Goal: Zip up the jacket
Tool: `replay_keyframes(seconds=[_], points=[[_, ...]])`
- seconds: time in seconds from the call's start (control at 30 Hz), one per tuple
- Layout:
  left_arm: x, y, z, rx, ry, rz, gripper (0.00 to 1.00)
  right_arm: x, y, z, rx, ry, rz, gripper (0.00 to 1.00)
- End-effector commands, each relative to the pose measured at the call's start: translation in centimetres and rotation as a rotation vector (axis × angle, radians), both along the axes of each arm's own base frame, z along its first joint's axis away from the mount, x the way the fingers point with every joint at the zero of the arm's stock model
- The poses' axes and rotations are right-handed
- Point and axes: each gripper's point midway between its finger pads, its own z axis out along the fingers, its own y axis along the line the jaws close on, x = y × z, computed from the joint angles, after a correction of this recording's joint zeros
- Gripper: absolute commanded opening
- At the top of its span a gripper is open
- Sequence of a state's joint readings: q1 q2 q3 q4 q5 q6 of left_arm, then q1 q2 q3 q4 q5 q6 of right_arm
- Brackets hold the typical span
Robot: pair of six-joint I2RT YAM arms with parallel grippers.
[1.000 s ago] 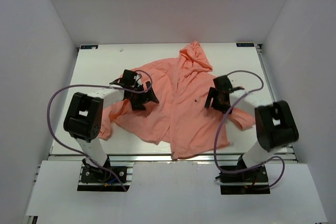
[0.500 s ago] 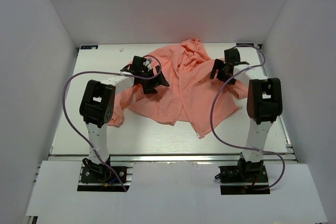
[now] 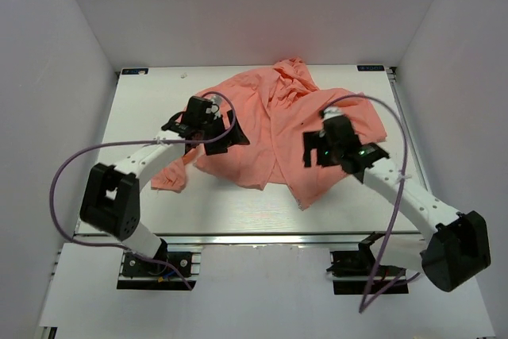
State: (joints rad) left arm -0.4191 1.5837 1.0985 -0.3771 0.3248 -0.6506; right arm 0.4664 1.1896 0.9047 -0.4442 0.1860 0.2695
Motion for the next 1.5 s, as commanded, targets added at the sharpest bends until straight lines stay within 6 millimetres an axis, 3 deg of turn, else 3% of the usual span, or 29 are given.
replay_keyframes(seconds=[0.0, 0.03, 0.1, 0.2, 0.23, 0.33, 0.5, 0.7, 0.83, 1.07, 1.3, 1.47], points=[[-1.4, 2.0, 0.7, 0.05, -0.035, 0.033, 0.98, -5.1, 2.1, -3.5, -0.097, 0.125, 0.158, 0.89], [-1.8, 2.2, 1.2, 0.046, -0.051, 0.039, 0.98, -5.9, 2.3, -4.2, -0.108, 0.155, 0.161, 0.88], [-2.9, 2.7, 0.4, 0.05, -0.038, 0.039, 0.98, -7.5, 2.5, -6.4, -0.168, 0.205, 0.212, 0.86], [-3.9, 3.3, 0.2, 0.051, -0.039, 0.05, 0.98, -8.2, 2.0, -8.2, -0.287, 0.254, 0.218, 0.78], [-3.9, 3.4, 0.2, 0.056, -0.04, 0.055, 0.98, -8.1, 2.6, -8.1, -0.305, 0.247, 0.246, 0.72], [-4.3, 3.7, 0.0, 0.071, -0.03, 0.056, 0.98, -8.1, 3.7, -8.9, -0.34, 0.261, 0.276, 0.69], [-4.5, 4.0, -0.2, 0.085, -0.024, 0.064, 0.98, -8.2, 4.4, -10.4, -0.334, 0.313, 0.249, 0.58], [-4.4, 3.9, -0.1, 0.087, -0.027, 0.057, 0.98, -8.2, 5.2, -11.2, -0.308, 0.325, 0.255, 0.55], [-4.2, 4.0, -0.1, 0.089, -0.03, 0.057, 0.98, -8.8, 7.1, -11.6, -0.243, 0.349, 0.312, 0.42], [-4.5, 4.1, 0.2, 0.09, -0.036, 0.057, 0.98, -9.7, 9.5, -11.5, -0.185, 0.359, 0.349, 0.43], [-4.6, 4.1, 0.6, 0.083, -0.047, 0.054, 0.98, -9.5, 9.0, -10.5, -0.138, 0.315, 0.276, 0.53], [-4.7, 4.0, 0.8, 0.076, -0.052, 0.046, 0.98, -10.3, 8.0, -11.1, -0.15, 0.314, 0.281, 0.56]])
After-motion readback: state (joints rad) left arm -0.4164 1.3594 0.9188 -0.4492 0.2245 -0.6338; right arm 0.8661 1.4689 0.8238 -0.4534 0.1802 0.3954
